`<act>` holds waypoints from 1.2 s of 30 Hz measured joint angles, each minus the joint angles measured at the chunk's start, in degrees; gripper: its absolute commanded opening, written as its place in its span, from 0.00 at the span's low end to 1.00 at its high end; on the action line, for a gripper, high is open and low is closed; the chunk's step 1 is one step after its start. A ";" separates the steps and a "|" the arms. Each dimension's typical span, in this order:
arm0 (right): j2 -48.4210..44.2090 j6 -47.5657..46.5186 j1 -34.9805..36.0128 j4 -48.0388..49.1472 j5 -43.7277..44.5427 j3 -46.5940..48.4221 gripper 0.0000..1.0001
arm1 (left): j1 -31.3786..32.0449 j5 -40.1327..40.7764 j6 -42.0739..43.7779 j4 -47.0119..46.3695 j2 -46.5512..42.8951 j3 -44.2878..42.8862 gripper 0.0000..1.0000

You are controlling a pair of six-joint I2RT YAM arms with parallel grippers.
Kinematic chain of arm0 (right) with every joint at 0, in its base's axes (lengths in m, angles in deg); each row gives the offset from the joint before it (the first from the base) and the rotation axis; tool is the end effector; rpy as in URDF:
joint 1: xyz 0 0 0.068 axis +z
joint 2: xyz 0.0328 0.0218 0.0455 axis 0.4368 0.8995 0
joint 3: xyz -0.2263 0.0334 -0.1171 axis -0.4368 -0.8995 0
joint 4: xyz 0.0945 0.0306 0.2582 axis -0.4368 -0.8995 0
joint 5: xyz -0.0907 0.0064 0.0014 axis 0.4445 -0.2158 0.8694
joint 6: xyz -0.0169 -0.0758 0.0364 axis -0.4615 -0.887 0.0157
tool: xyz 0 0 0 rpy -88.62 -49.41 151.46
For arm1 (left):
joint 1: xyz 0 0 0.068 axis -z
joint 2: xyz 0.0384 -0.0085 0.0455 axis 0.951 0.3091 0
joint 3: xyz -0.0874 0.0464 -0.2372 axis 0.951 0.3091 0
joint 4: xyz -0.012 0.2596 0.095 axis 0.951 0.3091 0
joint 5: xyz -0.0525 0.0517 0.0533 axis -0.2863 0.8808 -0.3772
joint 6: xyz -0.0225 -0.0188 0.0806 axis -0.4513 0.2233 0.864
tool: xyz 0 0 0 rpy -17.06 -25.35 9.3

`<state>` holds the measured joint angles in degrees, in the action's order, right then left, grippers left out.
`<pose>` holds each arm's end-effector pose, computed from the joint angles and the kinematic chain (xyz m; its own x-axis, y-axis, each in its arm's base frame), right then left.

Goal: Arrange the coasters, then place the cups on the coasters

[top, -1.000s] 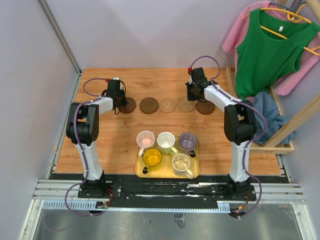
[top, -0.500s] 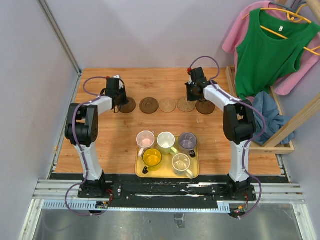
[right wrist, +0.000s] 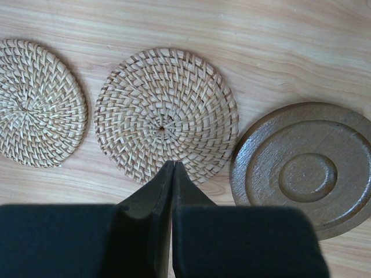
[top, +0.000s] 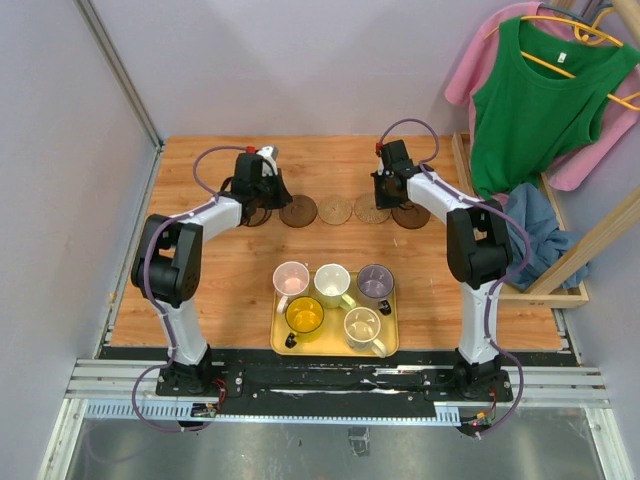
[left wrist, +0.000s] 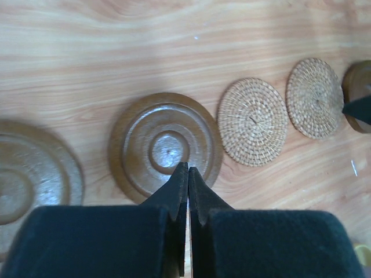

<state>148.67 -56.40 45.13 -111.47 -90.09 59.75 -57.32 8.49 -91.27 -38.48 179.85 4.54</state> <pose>0.4723 0.1675 0.1456 -0.7857 -0.0219 -0.6182 -0.1671 0.9697 0.1781 0.4369 -0.1315 0.1548 -0.6419 -0.1439 -0.7532 0.2359 0.8975 -0.3726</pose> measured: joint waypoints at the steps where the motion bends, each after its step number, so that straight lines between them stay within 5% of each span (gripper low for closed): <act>1: 0.00 0.00 0.00 -0.07 0.04 -0.13 0.01 | 0.61 -0.39 0.22 0.00 0.24 -0.15 0.00; 36: 4.07 -0.09 0.00 -0.35 -3.32 3.19 0.01 | 3.08 -0.70 1.29 4.17 12.33 -7.82 0.00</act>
<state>152.73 -56.49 45.13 -111.82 -93.41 62.94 -54.23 7.79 -89.98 -34.31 192.18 -3.28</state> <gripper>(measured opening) 0.011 0.011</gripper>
